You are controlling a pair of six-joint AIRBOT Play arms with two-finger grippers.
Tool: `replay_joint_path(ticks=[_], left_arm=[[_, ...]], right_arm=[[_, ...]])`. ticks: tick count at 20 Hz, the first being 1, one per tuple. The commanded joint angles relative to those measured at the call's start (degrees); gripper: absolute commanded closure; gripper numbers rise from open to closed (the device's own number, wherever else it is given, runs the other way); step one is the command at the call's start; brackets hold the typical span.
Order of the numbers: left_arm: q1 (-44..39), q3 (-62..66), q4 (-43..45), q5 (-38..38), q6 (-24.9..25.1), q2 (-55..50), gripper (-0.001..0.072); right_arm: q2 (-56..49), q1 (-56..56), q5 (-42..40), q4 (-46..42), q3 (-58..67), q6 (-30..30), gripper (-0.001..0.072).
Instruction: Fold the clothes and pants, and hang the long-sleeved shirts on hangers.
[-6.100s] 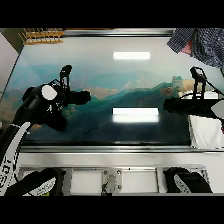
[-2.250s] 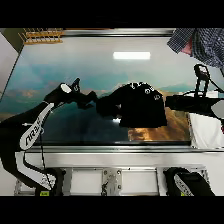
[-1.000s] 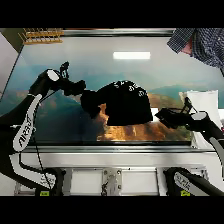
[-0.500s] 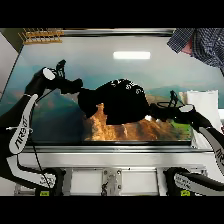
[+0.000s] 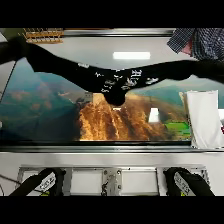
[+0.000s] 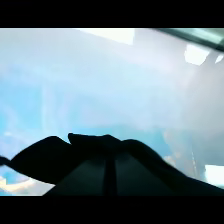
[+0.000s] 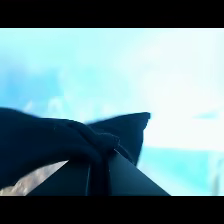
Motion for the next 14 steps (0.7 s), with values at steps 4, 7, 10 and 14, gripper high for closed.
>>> replay_joint_path(ticks=[4, 7, 10, 14], left_arm=[[1.86, 1.53, 0.02, -6.16, 0.28, 20.15, 0.07], [1.86, -2.08, 0.04, -8.04, 0.26, 26.23, 0.07], [1.86, -13.14, -0.09, -8.5, -2.67, 31.54, 0.07], [-0.13, -30.56, -0.57, -11.39, -7.3, 32.63, 0.07]], right_arm=[[13.2, -0.39, 0.48, -6.64, 6.05, 0.46, 0.069], [14.32, -0.39, 0.5, -6.67, 6.05, 1.75, 0.069], [12.22, -0.37, 0.57, -6.51, 6.05, 3.78, 0.069], [2.51, -0.24, 1.92, -4.17, 6.03, 6.49, 0.069]])
